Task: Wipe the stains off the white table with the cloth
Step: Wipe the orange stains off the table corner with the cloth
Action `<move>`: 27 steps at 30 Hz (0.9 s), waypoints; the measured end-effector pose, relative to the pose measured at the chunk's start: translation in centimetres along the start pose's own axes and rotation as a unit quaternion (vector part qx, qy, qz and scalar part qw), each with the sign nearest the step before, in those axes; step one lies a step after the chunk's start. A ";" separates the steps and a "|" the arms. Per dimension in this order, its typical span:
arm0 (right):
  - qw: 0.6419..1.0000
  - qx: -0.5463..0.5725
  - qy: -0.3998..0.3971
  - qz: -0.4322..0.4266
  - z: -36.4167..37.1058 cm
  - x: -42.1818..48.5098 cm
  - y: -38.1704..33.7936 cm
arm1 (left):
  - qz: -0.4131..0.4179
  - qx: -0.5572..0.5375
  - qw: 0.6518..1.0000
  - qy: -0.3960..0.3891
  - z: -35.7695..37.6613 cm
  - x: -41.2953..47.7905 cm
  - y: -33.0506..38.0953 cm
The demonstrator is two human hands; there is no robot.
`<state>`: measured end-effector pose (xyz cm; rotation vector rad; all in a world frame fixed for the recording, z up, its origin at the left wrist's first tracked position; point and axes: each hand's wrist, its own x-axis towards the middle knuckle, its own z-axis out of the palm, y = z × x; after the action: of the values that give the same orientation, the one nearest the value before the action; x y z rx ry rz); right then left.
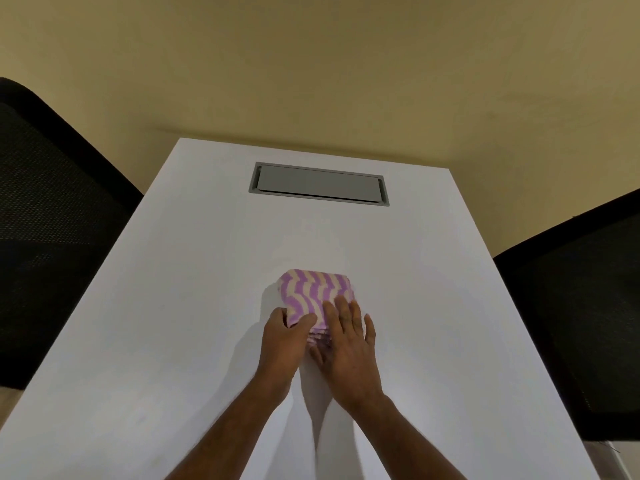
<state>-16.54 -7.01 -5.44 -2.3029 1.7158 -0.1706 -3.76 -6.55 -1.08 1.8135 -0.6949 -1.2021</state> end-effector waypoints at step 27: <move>0.977 0.097 0.151 -0.113 -7.8 -17.0 -7.3 | 0.025 -0.041 0.994 0.094 -5.4 -21.8 -0.8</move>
<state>-16.77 10.07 5.12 -2.4126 1.4754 -0.7327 -7.24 13.05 9.37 1.8025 -0.5722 -0.9981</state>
